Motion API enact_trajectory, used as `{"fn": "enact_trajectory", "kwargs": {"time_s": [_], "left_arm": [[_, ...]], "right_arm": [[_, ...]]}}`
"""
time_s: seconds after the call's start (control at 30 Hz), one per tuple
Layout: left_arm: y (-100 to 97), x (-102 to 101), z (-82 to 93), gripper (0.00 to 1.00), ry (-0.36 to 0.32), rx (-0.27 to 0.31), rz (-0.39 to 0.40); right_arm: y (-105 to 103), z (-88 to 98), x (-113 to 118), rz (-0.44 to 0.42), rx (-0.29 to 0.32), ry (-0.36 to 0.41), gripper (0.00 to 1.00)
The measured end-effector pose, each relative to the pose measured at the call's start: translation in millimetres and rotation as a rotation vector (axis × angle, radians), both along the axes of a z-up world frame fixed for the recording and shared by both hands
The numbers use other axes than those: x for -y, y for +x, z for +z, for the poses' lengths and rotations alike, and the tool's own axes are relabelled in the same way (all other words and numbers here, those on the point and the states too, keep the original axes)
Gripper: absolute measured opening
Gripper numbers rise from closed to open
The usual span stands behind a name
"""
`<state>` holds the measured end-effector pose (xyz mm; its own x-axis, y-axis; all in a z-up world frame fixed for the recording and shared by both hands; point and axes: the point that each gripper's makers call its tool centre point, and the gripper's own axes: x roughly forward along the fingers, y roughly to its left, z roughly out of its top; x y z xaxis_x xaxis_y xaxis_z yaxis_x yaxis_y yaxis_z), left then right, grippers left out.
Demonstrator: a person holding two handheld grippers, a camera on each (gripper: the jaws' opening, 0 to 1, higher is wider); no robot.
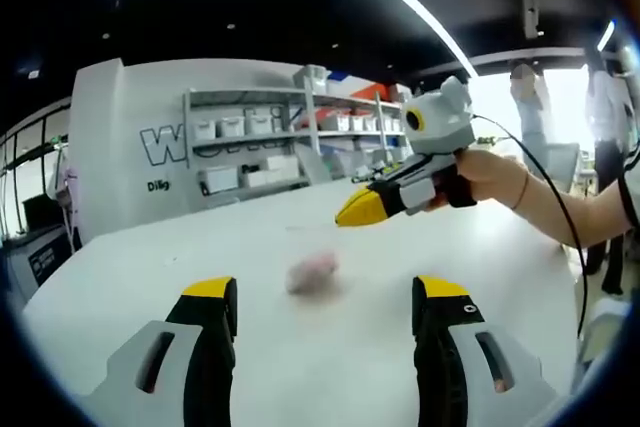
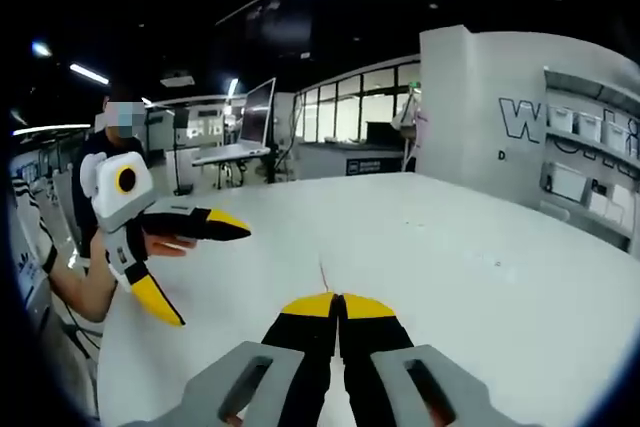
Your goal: Open the resealable bag by pulling the two sides of the seal apart until the entire bag opening is separated and visibly accessible.
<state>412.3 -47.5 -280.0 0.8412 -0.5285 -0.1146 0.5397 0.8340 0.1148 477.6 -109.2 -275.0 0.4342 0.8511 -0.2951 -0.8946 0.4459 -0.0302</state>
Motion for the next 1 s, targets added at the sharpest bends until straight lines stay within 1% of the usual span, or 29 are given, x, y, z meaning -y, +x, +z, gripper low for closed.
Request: {"fn": "enact_trajectory", "kwargs": {"time_s": [0.57, 1.0], "left_arm": [[0.7, 9.0, -1.6, 0.7, 0.022, -0.008, -0.02], [0.1, 11.6, -2.5, 0.69, 0.029, -0.012, -0.024]], "right_arm": [[-6.1, 18.3, -1.9, 0.009, 0.009, 0.037, 0.0], [-13.8, 23.4, -5.3, 0.018, -0.016, 0.065, 0.0]]}}
